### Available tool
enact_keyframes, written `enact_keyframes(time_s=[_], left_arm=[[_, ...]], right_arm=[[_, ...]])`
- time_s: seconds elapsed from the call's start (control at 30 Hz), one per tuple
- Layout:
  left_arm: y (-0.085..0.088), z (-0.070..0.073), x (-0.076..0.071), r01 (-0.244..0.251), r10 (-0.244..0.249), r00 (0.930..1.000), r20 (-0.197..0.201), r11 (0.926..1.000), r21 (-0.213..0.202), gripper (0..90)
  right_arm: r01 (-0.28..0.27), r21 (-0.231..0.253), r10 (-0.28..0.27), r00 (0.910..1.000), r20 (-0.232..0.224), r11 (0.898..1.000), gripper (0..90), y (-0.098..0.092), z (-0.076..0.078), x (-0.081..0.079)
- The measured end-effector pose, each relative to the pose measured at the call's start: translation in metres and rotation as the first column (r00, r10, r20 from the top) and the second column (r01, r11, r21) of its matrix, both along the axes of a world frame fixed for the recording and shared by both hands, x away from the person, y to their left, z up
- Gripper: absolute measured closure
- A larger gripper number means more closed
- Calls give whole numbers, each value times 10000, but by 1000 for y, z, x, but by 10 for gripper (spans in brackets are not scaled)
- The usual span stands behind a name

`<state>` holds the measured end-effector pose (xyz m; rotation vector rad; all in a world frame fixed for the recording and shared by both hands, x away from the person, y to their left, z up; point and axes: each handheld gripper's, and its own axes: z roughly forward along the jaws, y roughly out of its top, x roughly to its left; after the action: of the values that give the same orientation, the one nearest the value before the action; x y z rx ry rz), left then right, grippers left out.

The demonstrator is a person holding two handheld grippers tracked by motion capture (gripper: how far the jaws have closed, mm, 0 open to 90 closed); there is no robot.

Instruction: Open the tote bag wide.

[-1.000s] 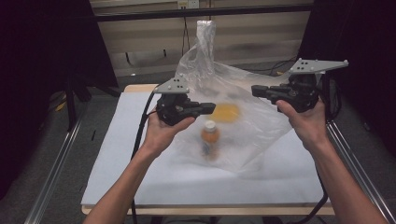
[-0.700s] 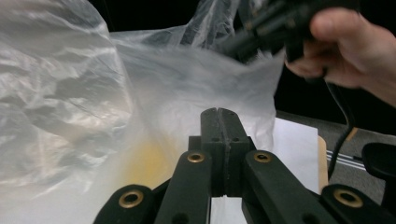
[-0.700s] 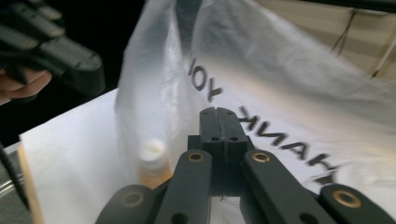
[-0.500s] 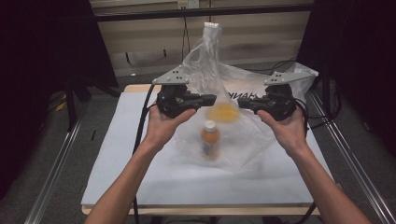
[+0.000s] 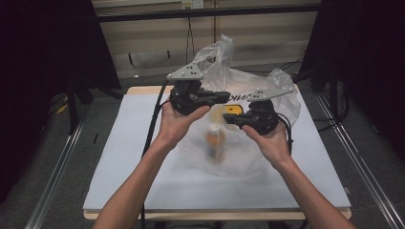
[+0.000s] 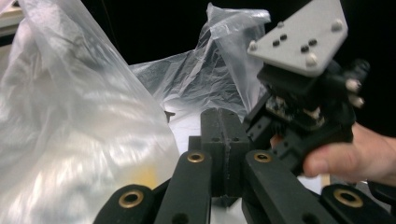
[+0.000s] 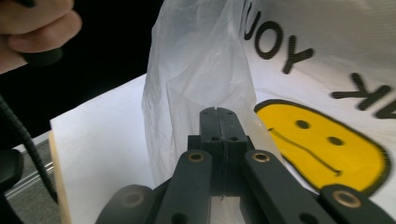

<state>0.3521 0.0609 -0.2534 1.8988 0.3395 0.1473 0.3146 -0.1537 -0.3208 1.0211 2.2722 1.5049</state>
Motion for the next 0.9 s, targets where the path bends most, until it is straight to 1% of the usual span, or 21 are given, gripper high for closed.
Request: enact_keyframes(time_s=[0.03, 0.07, 0.1, 0.2, 0.23, 0.27, 0.3, 0.37, 0.4, 0.47, 0.53, 0.57, 0.6, 0.63, 0.7, 0.73, 0.77, 0.8, 0.83, 0.87, 0.9], left_arm=[[-1, -1, 1, -35, 36, 10000, -37, 10000, 80, 900], [-2, -3, 2, -20, 21, 10000, -93, 10000, 59, 900], [-3, -5, 3, 15, -14, 10000, -92, 9999, 119, 900], [-3, -8, 4, 40, -39, 10000, -74, 9997, 233, 900], [-3, -10, 5, -12, 15, 9999, -129, 9996, 274, 900], [-3, -10, 5, -12, 15, 9999, -129, 9996, 274, 900], [-3, -11, 5, -82, 85, 9999, -78, 9994, 344, 900], [-2, -12, 5, -101, 104, 9999, -58, 9992, 389, 900], [1, -14, 6, -198, 199, 9998, -22, 9984, 526, 900], [5, -17, 7, -372, 372, 9993, 12, 9975, 602, 900], [9, -22, 10, -492, 499, 9987, -102, 9969, 610, 900], [9, -22, 10, -492, 499, 9987, -102, 9969, 610, 900], [15, -28, 13, -710, 724, 9971, -240, 9959, 558, 900], [18, -31, 14, -754, 774, 9964, -346, 9956, 551, 900], [22, -36, 15, -886, 910, 9953, -332, 9937, 685, 900], [22, -36, 15, -886, 910, 9953, -332, 9937, 685, 900], [24, -39, 14, -955, 982, 9947, -291, 9919, 833, 900], [28, -46, 14, -1000, 1038, 9937, -427, 9916, 820, 900], [30, -50, 14, -1051, 1093, 9930, -455, 9907, 860, 900], [30, -50, 14, -1051, 1093, 9930, -455, 9907, 860, 900], [32, -56, 14, -1207, 1260, 9909, -464, 9873, 1032, 900]], right_arm=[[-66, -24, 66, 10000, -8, 10000, 900, 3, -2, -1], [-66, -24, 66, 10000, -8, 10000, 900, 3, -2, -1], [-195, 34, 195, 9998, -9, 9998, 900, 6, -6, -2], [-250, 143, 251, 9997, -59, 9996, 900, 10, -10, -3], [-403, 216, 405, 9992, -72, 9990, 900, 15, -14, -4], [-451, 181, 453, 9989, -99, 9988, 900, 17, -15, -4], [-451, 181, 453, 9989, -99, 9988, 900, 17, -15, -4], [-613, 170, 615, 9980, -154, 9980, 900, 23, -19, -6], [-689, 174, 691, 9975, -128, 9975, 900, 25, -20, -7], [-764, 163, 766, 9970, -120, 9969, 900, 27, -22, -8], [-864, 30, 865, 9962, -123, 9963, 900, 30, -24, -9], [-864, 30, 865, 9962, -123, 9963, 900, 30, -24, -9], [-908, -34, 907, 9956, -238, 9959, 900, 33, -27, -11], [-960, -60, 959, 9951, -225, 9954, 900, 34, -29, -11], [-1013, -32, 1012, 9945, -265, 9949, 900, 35, -31, -11], [-1013, -32, 1012, 9945, -265, 9949, 900, 35, -31, -11], [-1069, 2, 1069, 9940, -224, 9943, 900, 36, -35, -11], [-1056, -4, 1056, 9941, -236, 9944, 900, 37, -36, -11], [-1071, 14, 1071, 9939, -271, 9943, 900, 36, -37, -12], [-1071, 14, 1071, 9939, -271, 9943, 900, 36, -37, -12], [-1020, -37, 1019, 9943, -315, 9948, 900, 34, -41, -13]])
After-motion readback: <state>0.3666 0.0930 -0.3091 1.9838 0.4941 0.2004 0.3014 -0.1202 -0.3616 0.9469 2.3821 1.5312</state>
